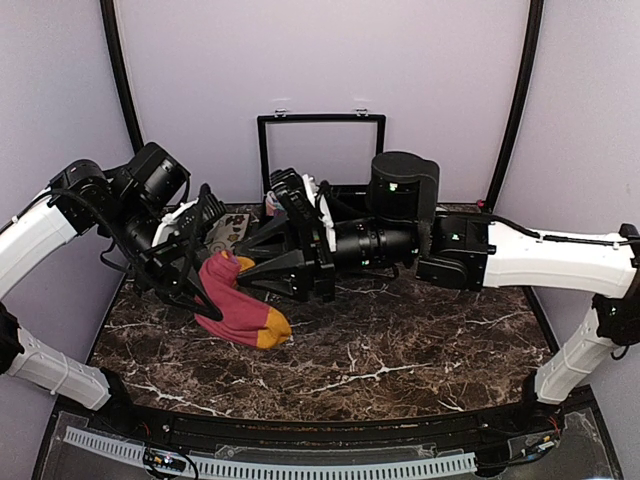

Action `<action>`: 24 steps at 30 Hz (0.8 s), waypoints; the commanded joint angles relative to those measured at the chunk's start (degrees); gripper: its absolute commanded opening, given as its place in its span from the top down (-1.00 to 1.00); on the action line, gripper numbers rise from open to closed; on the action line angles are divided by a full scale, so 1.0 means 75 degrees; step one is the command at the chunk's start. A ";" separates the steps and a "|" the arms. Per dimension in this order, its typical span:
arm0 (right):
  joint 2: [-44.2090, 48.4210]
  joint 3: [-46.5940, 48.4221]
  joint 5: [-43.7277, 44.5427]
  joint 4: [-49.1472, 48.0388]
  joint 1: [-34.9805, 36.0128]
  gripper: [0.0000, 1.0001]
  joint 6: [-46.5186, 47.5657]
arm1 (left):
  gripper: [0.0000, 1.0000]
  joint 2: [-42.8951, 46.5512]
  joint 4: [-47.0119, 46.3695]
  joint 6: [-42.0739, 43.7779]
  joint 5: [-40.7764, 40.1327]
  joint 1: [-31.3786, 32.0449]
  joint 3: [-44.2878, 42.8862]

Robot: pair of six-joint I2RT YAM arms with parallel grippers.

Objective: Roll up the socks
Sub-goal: Roll the sock.

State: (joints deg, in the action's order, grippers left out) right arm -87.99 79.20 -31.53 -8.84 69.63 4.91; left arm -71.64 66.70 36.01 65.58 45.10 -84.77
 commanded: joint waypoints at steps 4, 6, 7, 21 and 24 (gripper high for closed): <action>-0.0379 0.0453 -0.0878 -0.0485 -0.0047 0.16 -0.0227 | 1.00 0.0091 0.0296 0.0130 0.0475 -0.0014 0.0177; -0.0579 0.0530 -0.1069 -0.0537 -0.0042 0.18 -0.0346 | 1.00 0.0114 0.0286 0.0083 0.0551 -0.0014 0.0228; -0.0680 0.0616 -0.1163 -0.0493 -0.0048 0.21 -0.0399 | 1.00 0.0117 0.0273 0.0060 0.0593 -0.0014 0.0265; -0.0502 -0.0198 0.0897 -0.0446 -0.0073 1.00 -0.1048 | 1.00 0.0394 -0.1432 -0.0228 -0.3698 -0.0013 0.0494; -0.0494 -0.0342 0.2012 -0.0406 -0.0045 1.00 -0.1312 | 0.96 0.0421 -0.1654 -0.0095 -0.4388 -0.0002 0.0523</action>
State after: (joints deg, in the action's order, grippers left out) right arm -92.71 78.46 -29.85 -11.20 68.77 -1.83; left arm -69.01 60.99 34.09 45.89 45.10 -81.67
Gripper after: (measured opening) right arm 0.072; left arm 0.114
